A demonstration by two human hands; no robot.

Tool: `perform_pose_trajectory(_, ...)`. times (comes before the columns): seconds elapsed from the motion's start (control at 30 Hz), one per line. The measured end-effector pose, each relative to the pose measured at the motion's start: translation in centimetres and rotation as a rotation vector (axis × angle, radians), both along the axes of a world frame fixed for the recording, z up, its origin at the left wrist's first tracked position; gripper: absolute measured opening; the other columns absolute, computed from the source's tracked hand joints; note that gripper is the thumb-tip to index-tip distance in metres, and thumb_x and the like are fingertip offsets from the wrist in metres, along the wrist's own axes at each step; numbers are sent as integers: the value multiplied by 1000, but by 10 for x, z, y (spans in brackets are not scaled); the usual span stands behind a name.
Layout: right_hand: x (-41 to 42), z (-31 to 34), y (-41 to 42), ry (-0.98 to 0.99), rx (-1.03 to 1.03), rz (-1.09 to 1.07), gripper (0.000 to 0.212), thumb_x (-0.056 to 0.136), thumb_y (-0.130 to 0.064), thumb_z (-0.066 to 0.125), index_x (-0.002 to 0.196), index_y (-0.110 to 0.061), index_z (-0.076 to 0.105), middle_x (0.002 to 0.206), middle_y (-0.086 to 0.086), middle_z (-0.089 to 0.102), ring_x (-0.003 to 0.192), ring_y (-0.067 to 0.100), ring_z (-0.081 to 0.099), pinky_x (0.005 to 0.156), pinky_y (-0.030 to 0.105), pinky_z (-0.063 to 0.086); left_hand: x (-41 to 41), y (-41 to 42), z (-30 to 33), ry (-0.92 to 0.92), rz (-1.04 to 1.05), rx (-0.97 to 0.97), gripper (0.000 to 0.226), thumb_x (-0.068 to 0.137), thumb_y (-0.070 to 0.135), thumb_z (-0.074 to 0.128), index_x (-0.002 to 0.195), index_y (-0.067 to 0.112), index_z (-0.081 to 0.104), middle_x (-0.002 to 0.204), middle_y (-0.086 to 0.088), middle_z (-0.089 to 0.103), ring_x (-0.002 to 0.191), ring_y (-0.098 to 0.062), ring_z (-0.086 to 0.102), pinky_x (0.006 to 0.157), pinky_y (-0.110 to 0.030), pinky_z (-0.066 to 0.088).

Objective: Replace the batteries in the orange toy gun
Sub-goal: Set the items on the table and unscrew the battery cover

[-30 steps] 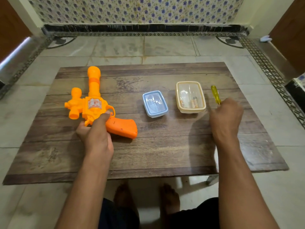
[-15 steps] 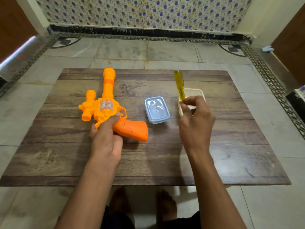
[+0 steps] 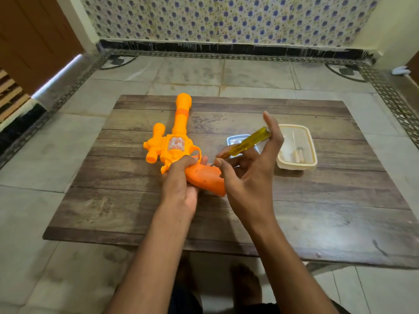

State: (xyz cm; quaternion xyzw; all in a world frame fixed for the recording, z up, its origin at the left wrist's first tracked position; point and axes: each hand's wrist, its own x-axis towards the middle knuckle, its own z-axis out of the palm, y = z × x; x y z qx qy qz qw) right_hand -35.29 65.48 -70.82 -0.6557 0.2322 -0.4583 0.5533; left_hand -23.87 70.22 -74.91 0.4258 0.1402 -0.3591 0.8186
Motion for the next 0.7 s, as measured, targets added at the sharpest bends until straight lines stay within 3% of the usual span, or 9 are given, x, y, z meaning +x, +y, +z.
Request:
perform_pose_trajectory(0.07,1,0,-1,-36,7,11,110,81,23,66,159,-28,9,104,16,68,78,27,74,77,42,63,0,-1,-1,10,35,-3,55,85,-10,55,140,-6,52,117,-20,66,72,-24,77,61,-37,62)
perform_pose_trajectory(0.2,7,-3,-6,-36,43,34,97,79,27,64,149,-22,18,90,14,68,77,30,74,81,51,62,3,-3,-6,9,49,-55,52,86,-10,54,137,-9,53,123,-26,70,85,-27,78,97,-46,58)
perform_pose_trajectory(0.27,13,-4,-7,-17,67,29,85,83,22,63,144,-20,21,88,20,68,78,31,74,82,56,60,5,-2,-7,-2,66,-48,50,85,-12,54,135,-8,56,117,-24,72,85,-27,78,106,-49,53)
perform_pose_trajectory(0.47,26,-11,-8,59,-4,-6,68,98,7,56,150,-25,27,86,-2,66,77,24,72,80,54,60,11,4,-12,-22,39,-24,48,86,-10,57,134,-6,58,122,-24,72,86,-26,78,101,-45,56)
perform_pose_trajectory(0.6,23,-18,-11,126,-26,31,61,99,-3,56,150,-29,35,86,-1,66,79,29,73,79,57,59,15,4,-12,-19,51,-49,50,86,-9,61,135,-7,56,110,-24,73,92,-29,76,103,-53,54)
perform_pose_trajectory(0.7,21,-18,-8,71,5,38,57,96,4,60,142,-25,43,98,0,66,88,32,73,85,56,60,15,4,-8,-13,67,-43,48,87,-11,61,134,-8,56,111,-23,73,90,-28,77,92,-47,61)
